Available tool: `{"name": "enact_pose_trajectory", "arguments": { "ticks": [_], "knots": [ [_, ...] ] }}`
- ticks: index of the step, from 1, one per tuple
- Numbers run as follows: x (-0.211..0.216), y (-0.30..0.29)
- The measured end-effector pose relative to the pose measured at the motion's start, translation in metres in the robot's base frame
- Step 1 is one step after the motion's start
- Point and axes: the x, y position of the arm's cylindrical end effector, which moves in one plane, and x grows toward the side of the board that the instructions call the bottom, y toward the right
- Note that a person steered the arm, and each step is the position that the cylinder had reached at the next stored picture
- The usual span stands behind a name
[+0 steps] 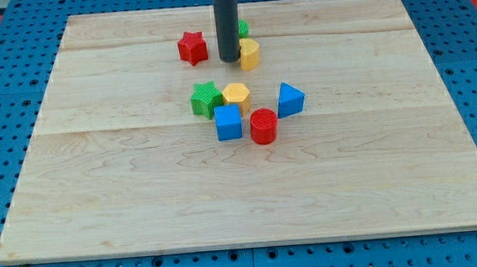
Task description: Form a horizontal line out of the red star green circle and the yellow heart
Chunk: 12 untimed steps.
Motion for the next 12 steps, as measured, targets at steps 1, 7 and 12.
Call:
{"name": "enact_pose_trajectory", "arguments": {
  "ticks": [1,7,12],
  "knots": [
    [-0.005,-0.018],
    [0.042,-0.033],
    [0.005,0.109]
  ]
}}
